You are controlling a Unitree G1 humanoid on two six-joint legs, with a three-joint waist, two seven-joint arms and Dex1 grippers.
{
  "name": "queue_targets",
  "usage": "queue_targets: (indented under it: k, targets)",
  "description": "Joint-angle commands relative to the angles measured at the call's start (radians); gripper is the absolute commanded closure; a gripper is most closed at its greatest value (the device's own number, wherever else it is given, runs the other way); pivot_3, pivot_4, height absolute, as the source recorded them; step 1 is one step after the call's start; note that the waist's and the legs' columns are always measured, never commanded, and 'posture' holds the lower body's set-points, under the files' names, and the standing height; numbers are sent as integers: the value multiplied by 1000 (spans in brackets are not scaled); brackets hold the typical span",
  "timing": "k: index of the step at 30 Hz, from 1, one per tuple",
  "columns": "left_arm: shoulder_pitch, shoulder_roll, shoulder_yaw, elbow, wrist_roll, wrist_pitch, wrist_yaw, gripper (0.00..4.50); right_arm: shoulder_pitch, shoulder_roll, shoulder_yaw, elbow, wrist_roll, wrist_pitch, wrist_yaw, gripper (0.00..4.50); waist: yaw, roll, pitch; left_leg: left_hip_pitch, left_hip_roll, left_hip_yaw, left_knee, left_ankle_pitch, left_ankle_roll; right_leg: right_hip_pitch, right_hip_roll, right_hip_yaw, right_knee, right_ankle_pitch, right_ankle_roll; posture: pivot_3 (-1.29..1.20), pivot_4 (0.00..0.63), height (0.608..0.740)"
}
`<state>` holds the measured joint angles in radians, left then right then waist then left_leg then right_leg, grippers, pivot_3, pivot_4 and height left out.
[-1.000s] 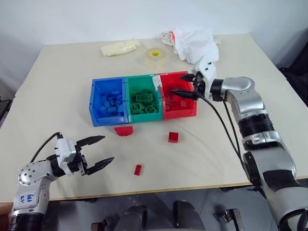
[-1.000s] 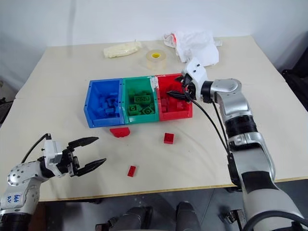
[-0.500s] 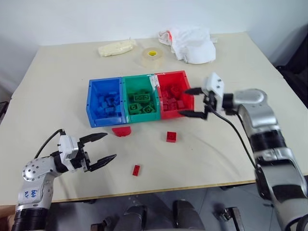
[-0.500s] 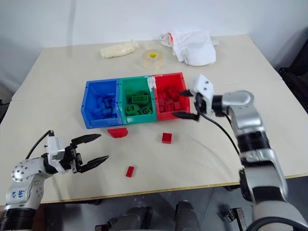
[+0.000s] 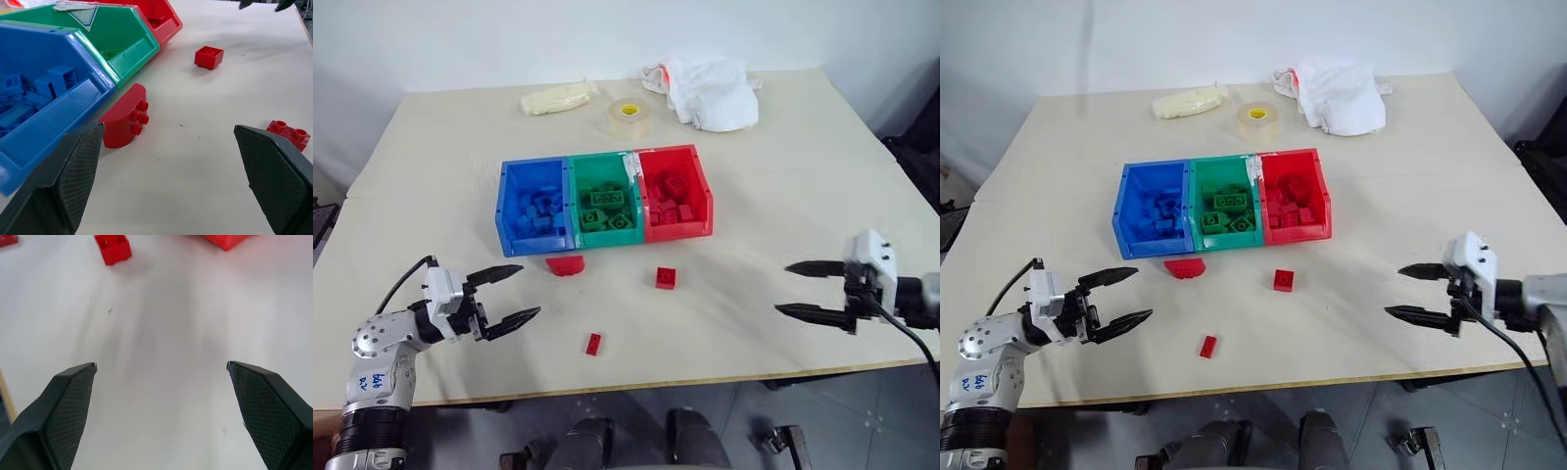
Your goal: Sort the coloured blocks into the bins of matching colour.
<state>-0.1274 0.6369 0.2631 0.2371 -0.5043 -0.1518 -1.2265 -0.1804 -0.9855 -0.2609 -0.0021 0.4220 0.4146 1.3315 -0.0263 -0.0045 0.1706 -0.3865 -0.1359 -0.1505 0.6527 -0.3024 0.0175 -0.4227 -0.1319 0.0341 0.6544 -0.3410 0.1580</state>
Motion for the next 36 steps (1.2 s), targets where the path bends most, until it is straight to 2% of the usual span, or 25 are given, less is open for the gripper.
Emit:
queue_targets:
  k: [1, 7, 10, 15, 24, 27, 34, 36]
  targets:
    - [-4, 10, 19, -7, -8, -16, -10, 0, -37, -17, 7, -50, 22, 5, -5, 42, -1, 0, 0, 0, 1, 0, 0, 0, 0, 0, 0, 0, 0, 0, 0, 0, 150, 740]
    - [19, 5, 30, -42, -35, -12, -26, 0, -155, 46, 169, -110, 5, 17, -12, 42, 1, 0, 0, 0, 1, 0, 0, 0, 0, 0, 0, -1, -1, 0, 0, 0, 150, 740]
    - [45, 5, 42, -68, -52, -12, -38, 0, -253, 118, 284, -87, -46, -4, -30, 42, 0, 0, 0, 0, 1, -1, 0, 0, 0, 0, 0, -1, -1, 0, 0, 0, 150, 740]
    - [96, -5, 59, -122, -65, -12, -26, 0, -405, 256, 424, 51, -136, -58, -52, 42, -1, 0, 0, 0, 1, -1, 0, 0, 0, -1, 0, -1, 0, 0, 0, 0, 150, 740]
    - [195, -33, 73, -221, -61, -7, 32, 0, -545, 425, 553, 360, -287, -216, -70, 42, -2, -1, 0, 0, 0, -2, 0, 0, 0, -1, 0, -2, 0, 0, 0, 0, 150, 740]
    - [215, -37, 77, -243, -64, -4, 47, 0, -557, 445, 548, 388, -287, -250, -50, 652, -2, -1, 0, 0, 0, -2, 0, 0, 0, -1, 0, -2, 1, 0, 0, 0, 150, 740]
    - [223, -40, 66, -258, -62, -4, 66, 0, -558, 451, 507, 318, -254, -237, -57, 3018, -2, -1, 0, 0, 0, -2, 0, 0, 0, -1, 0, -2, 1, 0, -1, 0, 150, 740]
    - [214, -39, 62, -252, -60, -4, 67, 0, -555, 446, 488, 274, -237, -218, -61, 3034, -2, -1, 0, 0, 0, -2, 0, 0, 0, -2, 0, -2, 1, 0, -1, 0, 150, 740]
